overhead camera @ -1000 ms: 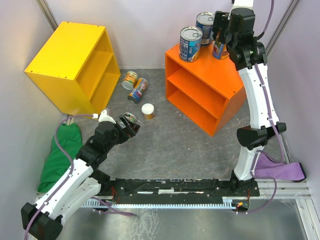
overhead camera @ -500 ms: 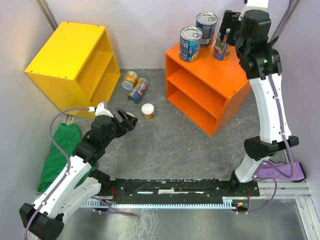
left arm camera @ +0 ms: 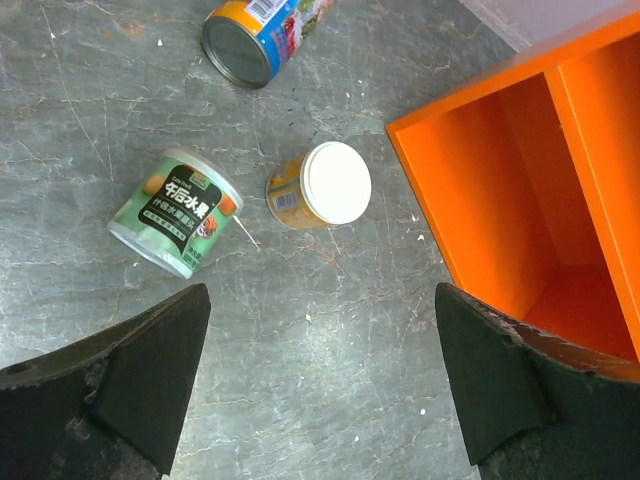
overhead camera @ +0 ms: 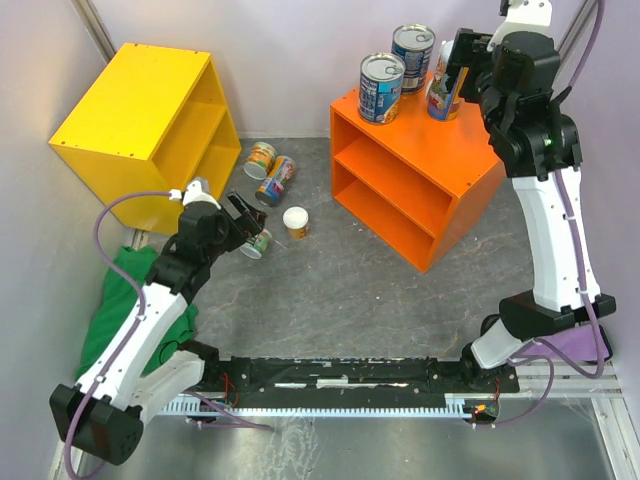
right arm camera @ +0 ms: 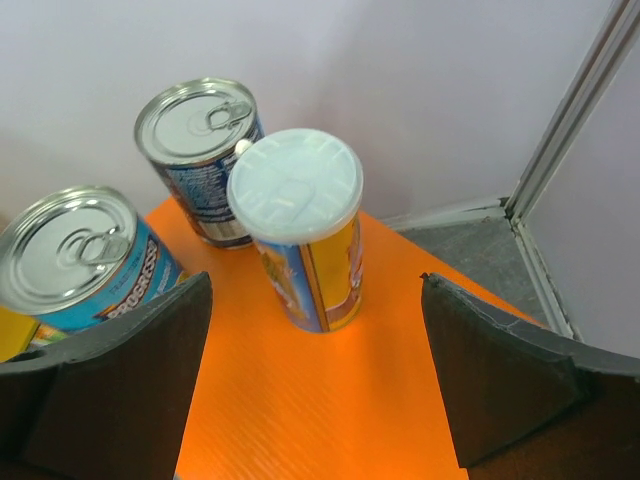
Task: Place and organize the canned foods onto the counter
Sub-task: Place the canned food on the counter, then move the canned food to the center of the board.
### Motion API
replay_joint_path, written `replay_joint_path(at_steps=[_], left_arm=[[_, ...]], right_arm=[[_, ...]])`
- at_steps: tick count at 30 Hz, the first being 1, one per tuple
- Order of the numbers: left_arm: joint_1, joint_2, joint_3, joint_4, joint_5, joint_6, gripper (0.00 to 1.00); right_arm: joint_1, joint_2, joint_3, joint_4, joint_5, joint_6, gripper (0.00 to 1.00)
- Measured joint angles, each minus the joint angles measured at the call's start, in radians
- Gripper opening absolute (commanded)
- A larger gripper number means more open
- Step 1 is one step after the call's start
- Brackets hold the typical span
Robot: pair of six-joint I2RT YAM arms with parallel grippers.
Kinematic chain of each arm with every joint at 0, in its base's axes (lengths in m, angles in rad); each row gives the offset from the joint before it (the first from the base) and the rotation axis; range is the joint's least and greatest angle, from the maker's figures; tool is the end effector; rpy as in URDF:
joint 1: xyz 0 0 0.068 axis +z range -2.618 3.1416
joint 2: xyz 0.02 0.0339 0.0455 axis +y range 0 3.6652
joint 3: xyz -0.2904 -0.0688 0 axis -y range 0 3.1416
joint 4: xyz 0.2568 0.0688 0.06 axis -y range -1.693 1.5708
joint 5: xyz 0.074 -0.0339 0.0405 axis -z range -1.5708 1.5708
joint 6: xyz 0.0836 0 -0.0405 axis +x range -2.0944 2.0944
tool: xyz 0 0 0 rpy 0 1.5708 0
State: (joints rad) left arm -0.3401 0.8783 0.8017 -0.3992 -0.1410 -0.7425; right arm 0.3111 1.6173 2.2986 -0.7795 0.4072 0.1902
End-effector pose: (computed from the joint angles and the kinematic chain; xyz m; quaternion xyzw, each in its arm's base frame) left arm 0.2251 -0.0672 0.3054 -0.2061 0.8272 -0.2160 0.4760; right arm 0.3388 0.0742 0.5971 0.0917 0.7325 0.0180 0.6743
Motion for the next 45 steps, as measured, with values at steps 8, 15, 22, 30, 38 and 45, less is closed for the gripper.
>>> replay_joint_path(at_steps=[8,15,22,30,38,45], left_arm=[[0.106,0.186,0.029,0.070,0.082,0.002,0.99],[0.138,0.383,0.126,0.159,0.100,0.018,0.99],[0.143,0.588,0.205,0.265,0.090,0.063,0.99],[0.142,0.748,0.289,0.324,0.040,0.168,0.99],[0.143,0.899,0.369,0.370,0.018,0.294,0.99],[0.143,0.994,0.452,0.384,0.012,0.347,0.99]], right_arm=[[0.115,-0.134,-0.129,0.002,0.016,0.015,0.91],[0.239,-0.302,-0.326,0.021,0.047,0.035,0.90],[0.338,-0.397,-0.463,0.019,0.067,0.058,0.89],[0.383,-0.429,-0.554,0.013,0.066,0.076,0.89],[0.409,-0.441,-0.605,0.017,0.053,0.086,0.89],[0.418,-0.444,-0.637,0.025,0.030,0.094,0.89]])
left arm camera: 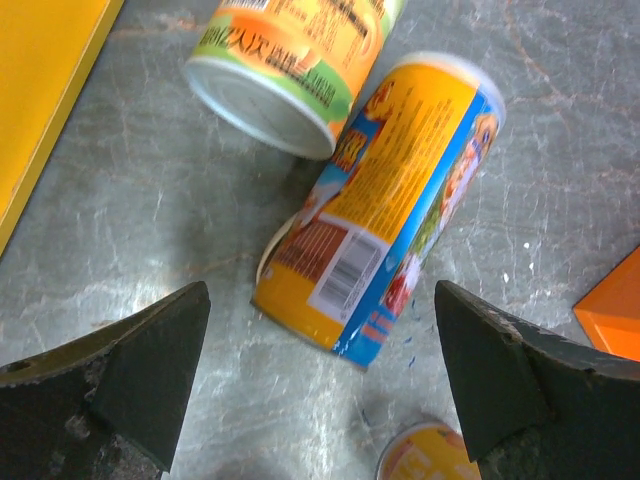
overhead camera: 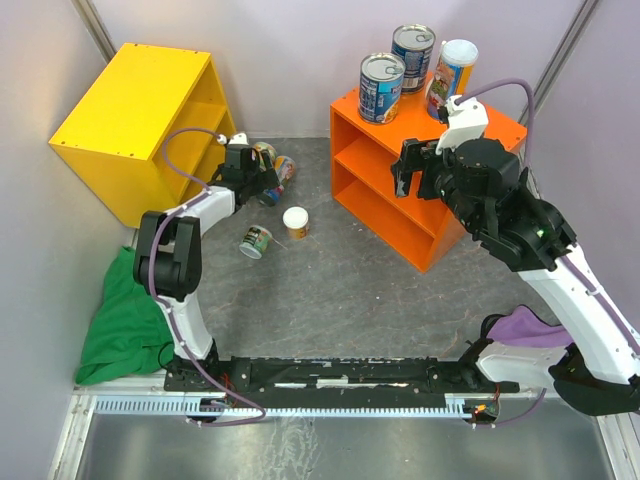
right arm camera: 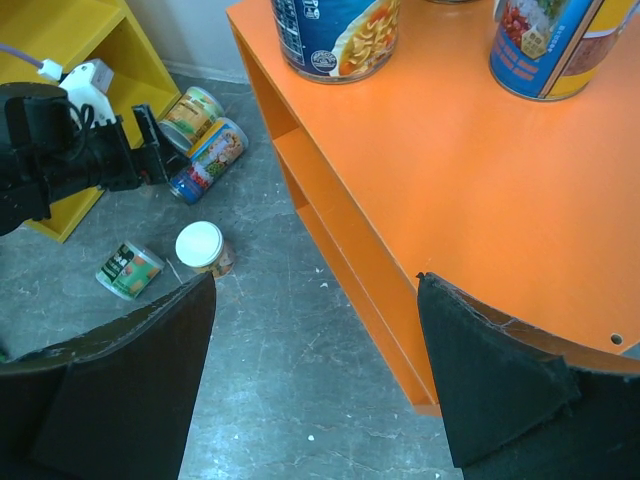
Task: Place and organize the canned foods onto the counter
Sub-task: Move the canned food to the center of the board.
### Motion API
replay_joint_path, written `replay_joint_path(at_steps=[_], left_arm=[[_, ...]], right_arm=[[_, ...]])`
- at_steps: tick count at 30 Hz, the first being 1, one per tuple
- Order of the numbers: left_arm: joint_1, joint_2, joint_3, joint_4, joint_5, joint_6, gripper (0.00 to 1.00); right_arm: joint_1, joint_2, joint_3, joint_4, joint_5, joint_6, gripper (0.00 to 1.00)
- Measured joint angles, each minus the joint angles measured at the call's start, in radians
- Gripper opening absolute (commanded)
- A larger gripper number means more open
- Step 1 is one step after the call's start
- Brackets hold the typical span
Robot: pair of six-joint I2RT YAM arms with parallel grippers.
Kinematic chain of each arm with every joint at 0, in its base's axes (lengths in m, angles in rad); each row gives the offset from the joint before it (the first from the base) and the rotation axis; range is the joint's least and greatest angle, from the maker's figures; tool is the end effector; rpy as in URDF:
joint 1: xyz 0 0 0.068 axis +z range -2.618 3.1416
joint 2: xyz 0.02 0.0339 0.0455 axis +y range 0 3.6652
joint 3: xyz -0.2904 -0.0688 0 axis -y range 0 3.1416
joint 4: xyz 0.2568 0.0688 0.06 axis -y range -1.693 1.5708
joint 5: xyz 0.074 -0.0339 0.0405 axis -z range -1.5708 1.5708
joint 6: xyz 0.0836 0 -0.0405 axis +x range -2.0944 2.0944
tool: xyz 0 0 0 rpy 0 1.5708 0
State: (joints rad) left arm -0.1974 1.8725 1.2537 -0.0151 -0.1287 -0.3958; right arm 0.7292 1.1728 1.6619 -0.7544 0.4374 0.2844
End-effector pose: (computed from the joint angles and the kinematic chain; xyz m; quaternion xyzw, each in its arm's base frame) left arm 0.4695 -0.0830 0.1978 -0.1171 0.8832 -0.0768 0.4477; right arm 0.2104 0.1405 0.5156 -0.0425 0.7855 0.1371 0.6020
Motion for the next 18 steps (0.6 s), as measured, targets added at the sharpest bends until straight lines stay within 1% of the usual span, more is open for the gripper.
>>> replay_joint_path(at_steps=[10,18], left_arm=[[0.000,0.129,0.143,0.010,0.013,0.045,0.99],[0.000,0.174,0.159,0.013,0.035,0.046,1.00]], right_arm=[[0.004,0.001,-0.010,0.023,-0.015,0.000,0.89],[0.004,0.019,-0.017,0.049,-0.019,0.000,0.89]])
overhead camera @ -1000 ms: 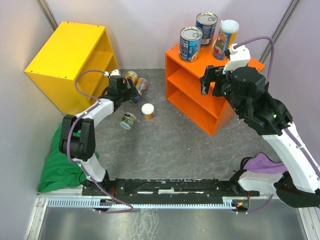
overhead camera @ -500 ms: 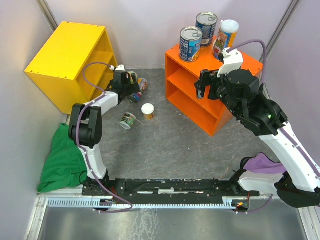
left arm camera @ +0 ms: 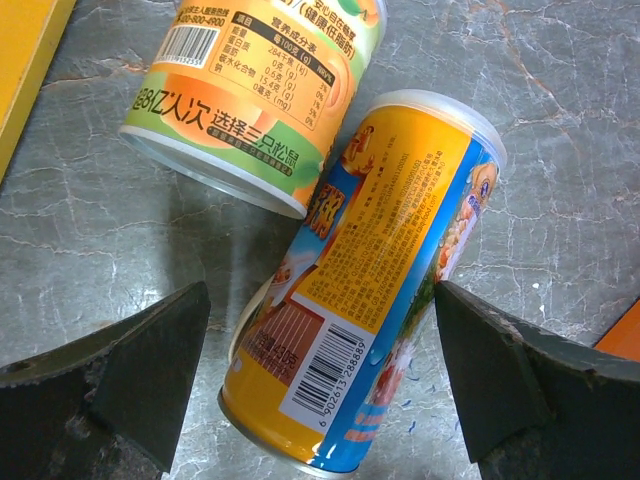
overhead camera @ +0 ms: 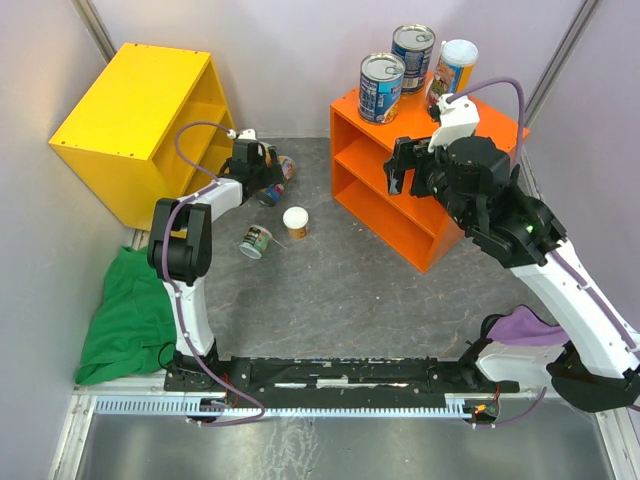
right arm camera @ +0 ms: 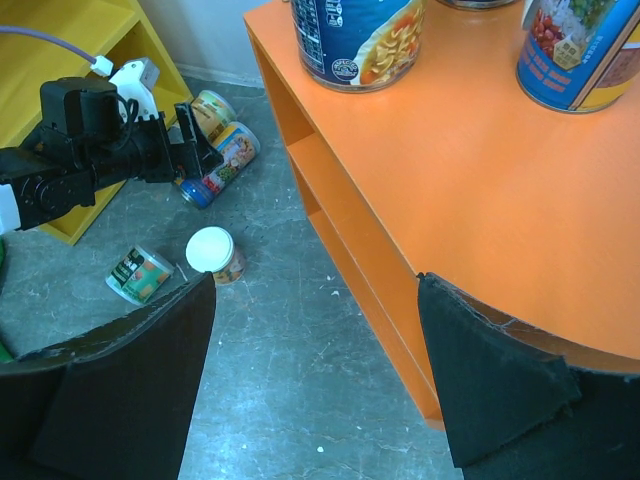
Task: Place and organize the canned foods onto the counter
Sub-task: Move the canned food to the center of the board.
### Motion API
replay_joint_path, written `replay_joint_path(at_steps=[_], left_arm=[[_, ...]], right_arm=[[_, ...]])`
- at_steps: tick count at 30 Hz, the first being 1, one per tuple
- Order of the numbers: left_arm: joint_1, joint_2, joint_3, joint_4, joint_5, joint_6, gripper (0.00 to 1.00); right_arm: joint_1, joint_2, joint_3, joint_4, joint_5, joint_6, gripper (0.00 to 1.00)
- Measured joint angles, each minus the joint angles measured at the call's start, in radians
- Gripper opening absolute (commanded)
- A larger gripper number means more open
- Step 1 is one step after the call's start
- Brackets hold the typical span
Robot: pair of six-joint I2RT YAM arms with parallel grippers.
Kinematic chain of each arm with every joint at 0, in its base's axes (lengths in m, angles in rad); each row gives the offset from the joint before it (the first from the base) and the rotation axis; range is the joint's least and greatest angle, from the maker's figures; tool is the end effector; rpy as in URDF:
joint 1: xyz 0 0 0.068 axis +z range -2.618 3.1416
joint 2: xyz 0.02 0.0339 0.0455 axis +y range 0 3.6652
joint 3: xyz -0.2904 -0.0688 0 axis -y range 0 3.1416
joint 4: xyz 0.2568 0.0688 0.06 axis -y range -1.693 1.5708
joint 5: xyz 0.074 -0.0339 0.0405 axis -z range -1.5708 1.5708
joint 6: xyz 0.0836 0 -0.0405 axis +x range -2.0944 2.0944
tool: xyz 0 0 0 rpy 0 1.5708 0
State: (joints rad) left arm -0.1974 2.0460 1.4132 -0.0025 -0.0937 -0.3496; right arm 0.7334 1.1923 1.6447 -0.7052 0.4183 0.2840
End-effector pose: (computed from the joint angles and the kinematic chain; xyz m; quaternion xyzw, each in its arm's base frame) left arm 0.5134 -0.0947 0.1749 -0.0888 0.8874 -0.0814 0.4449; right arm 0.2181 0.1509 0.5119 -0.0484 0.7823 0.1484 0.6031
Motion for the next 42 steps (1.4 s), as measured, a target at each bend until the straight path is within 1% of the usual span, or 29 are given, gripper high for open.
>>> replay_joint_path(at_steps=[2,13,18,24,28,30,31,33,36,37,38,42], left_arm=[[0.000,0.003,0.000,0.004,0.003,0.000,1.00],[-0.021,0.026,-0.001,0.003,0.034,0.000,0.93],[-0.037,0.027,-0.003,-0.002,0.046,0.000,0.83],[-0.049,0.027,-0.032,0.018,0.056,0.000,0.74],[-0.049,0.020,-0.055,0.050,0.067,-0.001,0.57],[-0.049,0.018,-0.061,0.059,0.074,-0.001,0.44],[-0.049,0.017,-0.063,0.061,0.077,-0.001,0.36],[-0.048,0.016,-0.063,0.058,0.092,-0.001,0.23],[-0.046,0.015,-0.063,0.056,0.113,-0.001,0.10],[-0.046,0.014,-0.063,0.053,0.119,-0.001,0.04],[-0.045,0.012,-0.063,0.049,0.128,-0.001,0.03],[-0.047,-0.007,-0.076,0.028,0.154,-0.001,0.03]], right_arm=[[0.000,0.005,-0.001,0.002,-0.001,0.000,0.89],[0.000,0.015,-0.013,0.006,-0.018,0.000,0.89],[0.000,0.015,-0.014,0.006,-0.019,0.000,0.89],[0.000,0.013,-0.022,0.000,-0.023,0.001,0.89],[0.000,0.011,-0.022,-0.007,-0.026,0.003,0.89],[0.000,0.008,-0.022,-0.010,-0.027,0.004,0.89],[0.000,0.006,-0.022,-0.013,-0.029,0.005,0.89],[0.000,0.001,-0.022,-0.015,-0.031,0.007,0.89],[0.000,-0.004,-0.022,-0.015,-0.036,0.008,0.89],[0.000,-0.006,-0.022,-0.016,-0.037,0.009,0.89],[0.000,-0.007,-0.022,-0.017,-0.039,0.010,0.89],[0.000,-0.010,-0.022,-0.024,-0.044,0.016,0.89]])
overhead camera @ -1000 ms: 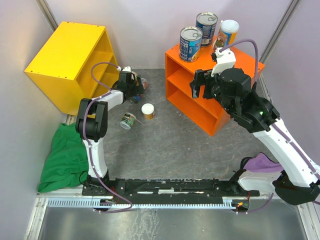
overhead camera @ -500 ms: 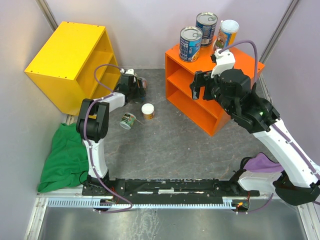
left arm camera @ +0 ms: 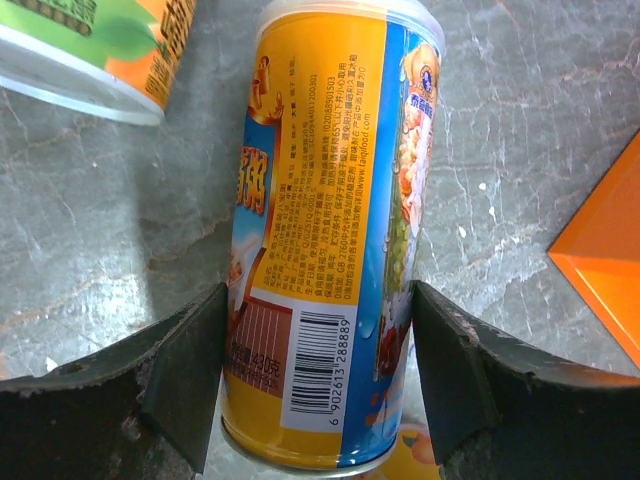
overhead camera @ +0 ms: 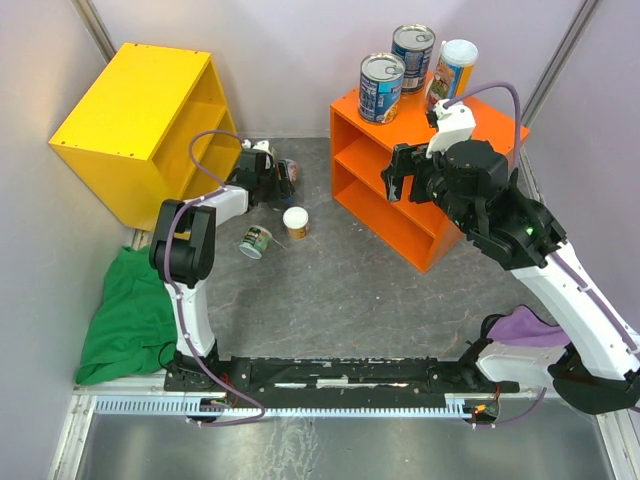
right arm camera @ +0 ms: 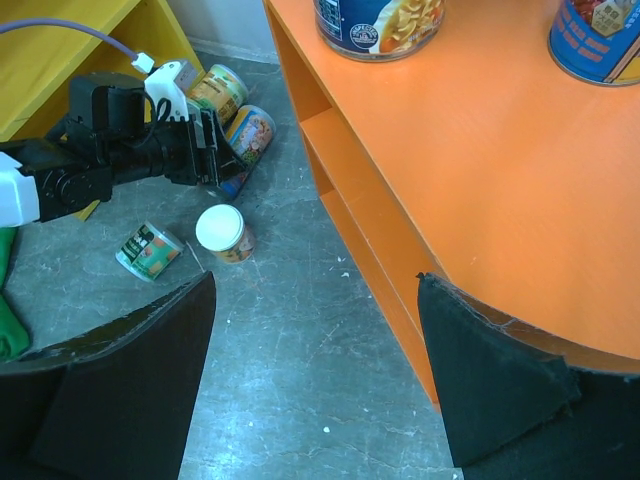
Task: Place and organize the canned foods onto the counter
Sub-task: Move the canned food to the center of the board.
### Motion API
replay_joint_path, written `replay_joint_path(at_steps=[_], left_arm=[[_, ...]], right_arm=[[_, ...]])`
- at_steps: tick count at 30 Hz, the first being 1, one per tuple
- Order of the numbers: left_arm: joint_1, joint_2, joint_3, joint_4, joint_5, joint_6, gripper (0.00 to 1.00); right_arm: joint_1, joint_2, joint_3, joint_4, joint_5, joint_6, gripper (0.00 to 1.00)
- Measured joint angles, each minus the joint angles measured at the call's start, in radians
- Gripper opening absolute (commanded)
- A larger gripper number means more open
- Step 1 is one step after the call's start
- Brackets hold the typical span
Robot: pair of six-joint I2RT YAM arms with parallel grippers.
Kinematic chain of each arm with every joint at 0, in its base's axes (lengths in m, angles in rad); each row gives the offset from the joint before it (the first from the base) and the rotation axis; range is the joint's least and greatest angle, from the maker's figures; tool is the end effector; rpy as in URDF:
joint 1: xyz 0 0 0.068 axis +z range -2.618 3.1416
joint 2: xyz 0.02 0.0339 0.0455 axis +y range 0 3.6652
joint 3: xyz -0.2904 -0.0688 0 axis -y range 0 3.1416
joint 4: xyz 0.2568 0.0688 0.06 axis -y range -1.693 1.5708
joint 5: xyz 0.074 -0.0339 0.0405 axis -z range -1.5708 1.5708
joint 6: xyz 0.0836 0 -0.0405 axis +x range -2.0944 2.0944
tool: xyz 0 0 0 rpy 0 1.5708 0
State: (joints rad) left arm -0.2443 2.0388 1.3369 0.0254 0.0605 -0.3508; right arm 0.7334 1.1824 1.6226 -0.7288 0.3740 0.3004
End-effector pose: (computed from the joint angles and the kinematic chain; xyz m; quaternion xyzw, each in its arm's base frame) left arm 0.4923 -0.1279 0.1541 -0.0349 0.9007 -0.1528 0.4052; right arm 0.2153 0.1529 0.5028 -0.0606 0.7930 0.1609 0.5845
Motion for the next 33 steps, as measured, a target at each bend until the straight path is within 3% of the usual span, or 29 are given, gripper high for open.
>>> replay_joint_path(at_steps=[33], left_arm=[[-0.007,-0.226,-0.118,-0.147,0.010,-0.053,0.03]], right_arm=[[0.000,-0.031,-0.026,-0.043,-0.016,0.023,0.88]])
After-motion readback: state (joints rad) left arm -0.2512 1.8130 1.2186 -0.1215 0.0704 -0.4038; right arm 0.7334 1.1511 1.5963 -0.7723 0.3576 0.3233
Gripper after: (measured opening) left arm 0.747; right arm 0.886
